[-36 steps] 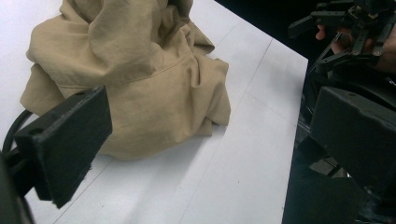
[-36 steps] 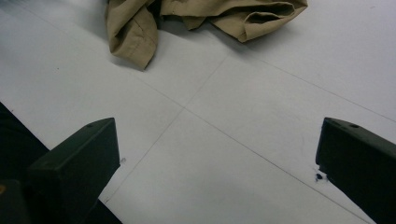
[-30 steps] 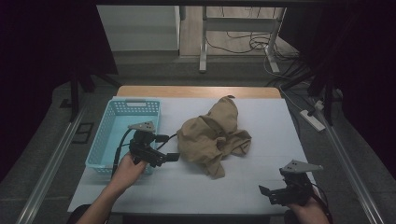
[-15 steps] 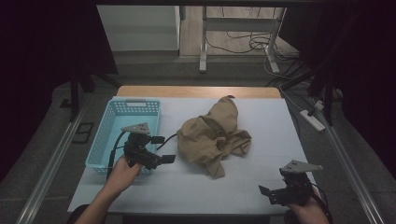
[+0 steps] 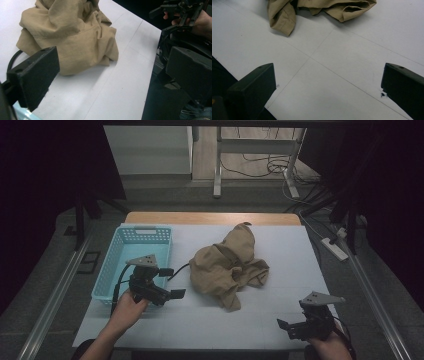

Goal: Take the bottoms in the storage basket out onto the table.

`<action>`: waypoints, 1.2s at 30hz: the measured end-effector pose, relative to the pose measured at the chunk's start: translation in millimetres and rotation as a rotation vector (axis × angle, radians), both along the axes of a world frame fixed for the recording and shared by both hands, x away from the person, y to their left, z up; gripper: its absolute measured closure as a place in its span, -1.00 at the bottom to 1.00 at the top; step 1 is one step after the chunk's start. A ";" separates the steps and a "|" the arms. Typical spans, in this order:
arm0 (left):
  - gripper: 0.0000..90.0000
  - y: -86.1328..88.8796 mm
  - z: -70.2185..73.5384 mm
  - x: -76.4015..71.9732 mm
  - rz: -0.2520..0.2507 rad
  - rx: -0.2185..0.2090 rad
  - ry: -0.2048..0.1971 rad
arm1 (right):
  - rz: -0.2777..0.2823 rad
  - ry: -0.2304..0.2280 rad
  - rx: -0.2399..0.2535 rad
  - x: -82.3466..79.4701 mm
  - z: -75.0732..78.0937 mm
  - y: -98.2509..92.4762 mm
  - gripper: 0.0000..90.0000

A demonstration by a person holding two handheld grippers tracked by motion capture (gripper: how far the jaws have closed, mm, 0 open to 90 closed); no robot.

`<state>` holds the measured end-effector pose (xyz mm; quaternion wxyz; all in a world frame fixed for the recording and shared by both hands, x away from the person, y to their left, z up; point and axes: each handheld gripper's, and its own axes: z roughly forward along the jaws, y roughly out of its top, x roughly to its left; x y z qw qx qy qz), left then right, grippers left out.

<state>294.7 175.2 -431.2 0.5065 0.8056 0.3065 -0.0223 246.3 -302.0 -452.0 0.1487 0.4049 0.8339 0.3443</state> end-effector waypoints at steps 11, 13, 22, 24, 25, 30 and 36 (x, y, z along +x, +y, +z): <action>-1.00 12.7 -0.6 -10.5 0.032 0.000 0.005 | -0.002 0.002 -0.005 0.1 -0.1 0.4 -1.00; -1.00 13.8 -0.9 -12.5 0.042 0.014 0.004 | -0.003 0.000 -0.003 -0.1 0.0 0.3 -1.00; -1.00 20.2 -6.3 -18.7 0.062 0.028 0.010 | -0.002 0.001 -0.002 0.0 -0.1 0.2 -1.00; -1.00 22.8 -8.0 -20.5 0.069 0.027 0.011 | -0.004 -0.004 -0.001 -0.4 0.1 0.2 -1.00; -1.00 24.8 -9.0 -21.5 0.074 0.020 0.014 | -0.004 -0.004 0.000 -0.4 0.1 0.1 -1.00; -1.00 34.0 -10.9 -26.3 0.094 -0.005 0.018 | -0.005 0.000 -0.004 -0.1 -0.1 0.4 -1.00; -1.00 42.2 -16.4 -34.2 0.113 -0.007 0.024 | -0.007 -0.003 -0.001 -0.2 0.1 0.1 -1.00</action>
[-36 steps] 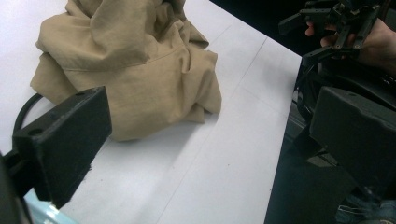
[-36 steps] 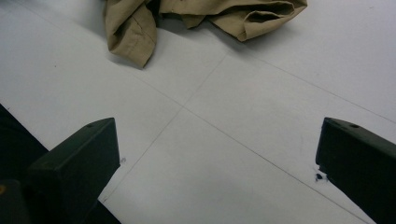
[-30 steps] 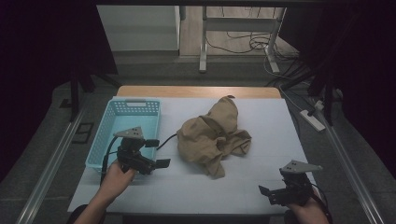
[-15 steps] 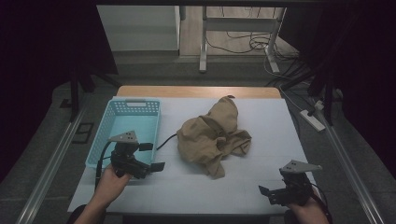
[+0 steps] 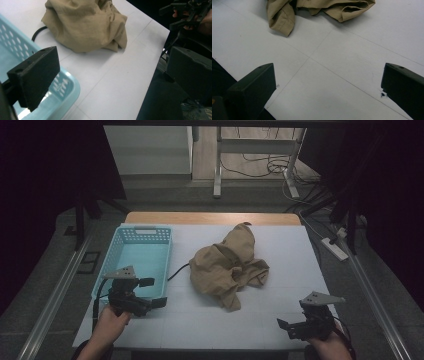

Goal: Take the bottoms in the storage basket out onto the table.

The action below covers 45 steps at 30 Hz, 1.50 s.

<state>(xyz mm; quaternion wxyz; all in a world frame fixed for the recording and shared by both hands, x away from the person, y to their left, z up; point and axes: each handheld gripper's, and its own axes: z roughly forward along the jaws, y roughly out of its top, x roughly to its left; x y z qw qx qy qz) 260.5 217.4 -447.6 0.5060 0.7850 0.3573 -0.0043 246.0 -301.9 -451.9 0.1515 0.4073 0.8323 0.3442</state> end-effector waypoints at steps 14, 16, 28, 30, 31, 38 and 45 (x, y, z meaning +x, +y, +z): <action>-1.00 23.1 -1.3 -20.8 0.060 0.002 -0.012 | -0.002 -0.003 -0.004 -0.3 0.2 0.1 -1.00; -1.00 27.4 -3.4 -24.1 0.069 0.005 -0.007 | -0.006 -0.002 -0.002 -0.3 0.4 -0.1 -1.00; -1.00 44.6 -12.5 -41.3 0.129 0.011 -0.004 | -0.006 -0.007 0.002 -0.9 0.7 -0.1 -1.00; -1.00 45.9 -14.4 -44.1 0.136 0.022 -0.001 | -0.008 -0.008 0.001 -0.9 0.8 -0.3 -1.00; -1.00 47.0 -15.3 -45.6 0.140 0.023 -0.001 | -0.008 -0.008 0.002 -0.9 0.8 -0.4 -1.00; -1.00 55.7 -19.0 -55.5 0.168 0.033 0.011 | -0.008 -0.011 0.007 -0.8 0.7 -0.9 -1.00; -1.00 61.5 -24.1 -60.1 0.181 0.054 0.027 | -0.008 -0.013 0.005 -1.1 0.9 -0.9 -1.00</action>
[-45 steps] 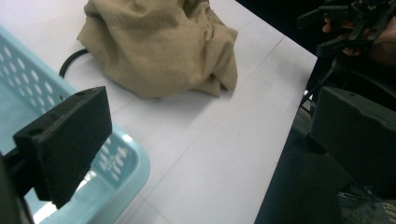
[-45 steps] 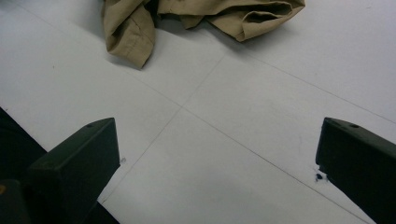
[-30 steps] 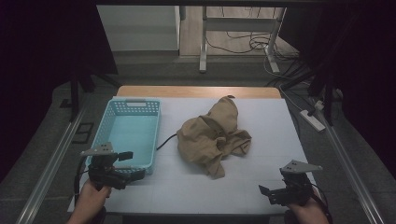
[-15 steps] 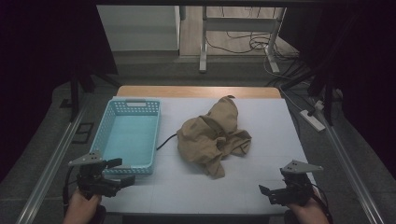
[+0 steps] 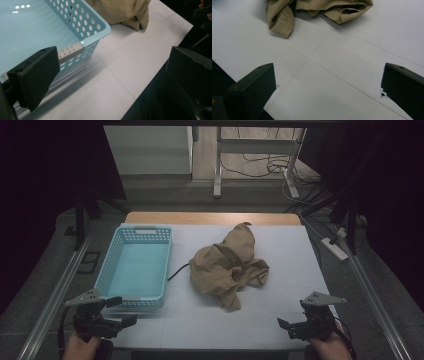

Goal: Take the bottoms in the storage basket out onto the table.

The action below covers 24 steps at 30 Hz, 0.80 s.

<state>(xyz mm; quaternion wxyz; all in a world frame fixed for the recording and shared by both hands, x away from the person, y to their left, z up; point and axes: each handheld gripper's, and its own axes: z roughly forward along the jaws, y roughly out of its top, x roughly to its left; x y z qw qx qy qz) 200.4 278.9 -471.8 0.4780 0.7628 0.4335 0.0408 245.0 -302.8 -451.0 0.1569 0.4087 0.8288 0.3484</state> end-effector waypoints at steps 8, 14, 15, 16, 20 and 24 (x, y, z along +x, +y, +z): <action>-1.00 5.6 -2.3 -3.7 0.012 0.013 0.007 | 0.000 -0.001 0.005 0.0 0.0 -0.3 -1.00; -1.00 13.9 -3.3 -7.5 0.033 0.011 0.010 | 0.001 -0.001 0.004 -0.2 0.1 0.2 -1.00; -1.00 14.8 -3.5 -7.8 0.034 0.009 0.012 | 0.001 0.000 0.001 0.0 0.1 0.3 -1.00; -1.00 15.4 -3.5 -8.1 0.034 0.006 0.012 | 0.000 0.000 0.002 0.0 0.2 0.3 -1.00; -1.00 17.7 -3.7 -9.3 0.036 0.017 0.016 | -0.001 0.001 0.008 0.3 0.1 0.0 -1.00; -1.00 21.5 -4.1 -11.9 0.047 0.043 0.022 | -0.001 0.001 0.008 0.3 0.2 -0.1 -1.00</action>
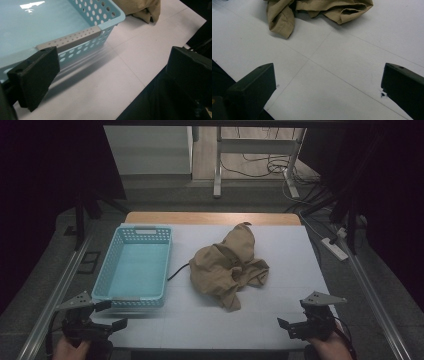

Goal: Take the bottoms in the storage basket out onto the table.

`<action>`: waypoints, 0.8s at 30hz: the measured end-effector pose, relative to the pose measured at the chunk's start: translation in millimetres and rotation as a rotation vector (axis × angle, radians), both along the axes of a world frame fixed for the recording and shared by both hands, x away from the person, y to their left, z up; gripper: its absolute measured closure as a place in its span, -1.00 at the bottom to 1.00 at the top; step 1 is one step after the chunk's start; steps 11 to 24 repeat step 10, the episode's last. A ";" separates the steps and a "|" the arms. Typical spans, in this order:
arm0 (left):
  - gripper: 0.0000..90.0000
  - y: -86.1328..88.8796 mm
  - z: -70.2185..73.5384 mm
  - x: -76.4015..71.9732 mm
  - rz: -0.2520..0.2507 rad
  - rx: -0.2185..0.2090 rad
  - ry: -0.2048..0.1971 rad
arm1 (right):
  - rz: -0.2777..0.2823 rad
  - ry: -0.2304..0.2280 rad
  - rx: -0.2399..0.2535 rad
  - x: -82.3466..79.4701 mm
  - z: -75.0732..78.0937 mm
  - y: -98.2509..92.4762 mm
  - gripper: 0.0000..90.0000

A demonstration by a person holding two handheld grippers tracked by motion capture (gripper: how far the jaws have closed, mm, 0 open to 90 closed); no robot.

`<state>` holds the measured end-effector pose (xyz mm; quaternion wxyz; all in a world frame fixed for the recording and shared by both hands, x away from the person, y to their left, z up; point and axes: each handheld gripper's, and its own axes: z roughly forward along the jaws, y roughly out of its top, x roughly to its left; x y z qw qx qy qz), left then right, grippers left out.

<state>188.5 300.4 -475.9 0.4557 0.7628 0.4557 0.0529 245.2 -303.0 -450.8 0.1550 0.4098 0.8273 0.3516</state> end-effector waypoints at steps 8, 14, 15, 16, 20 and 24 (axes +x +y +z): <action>-1.00 -0.4 -1.2 1.5 -0.013 0.022 0.031 | 0.005 0.006 -0.004 0.7 -0.3 0.5 -1.00; -1.00 -1.9 -1.0 3.5 -0.012 0.023 0.042 | 0.007 0.011 -0.007 1.0 -1.1 0.3 -1.00; -1.00 -1.9 -1.0 3.5 -0.012 0.023 0.042 | 0.007 0.011 -0.007 1.0 -1.1 0.3 -1.00; -1.00 -1.9 -1.0 3.5 -0.012 0.023 0.042 | 0.007 0.011 -0.007 1.0 -1.1 0.3 -1.00; -1.00 -1.9 -1.0 3.5 -0.012 0.023 0.042 | 0.007 0.011 -0.007 1.0 -1.1 0.3 -1.00; -1.00 -1.9 -1.0 3.5 -0.012 0.023 0.042 | 0.007 0.011 -0.007 1.0 -1.1 0.3 -1.00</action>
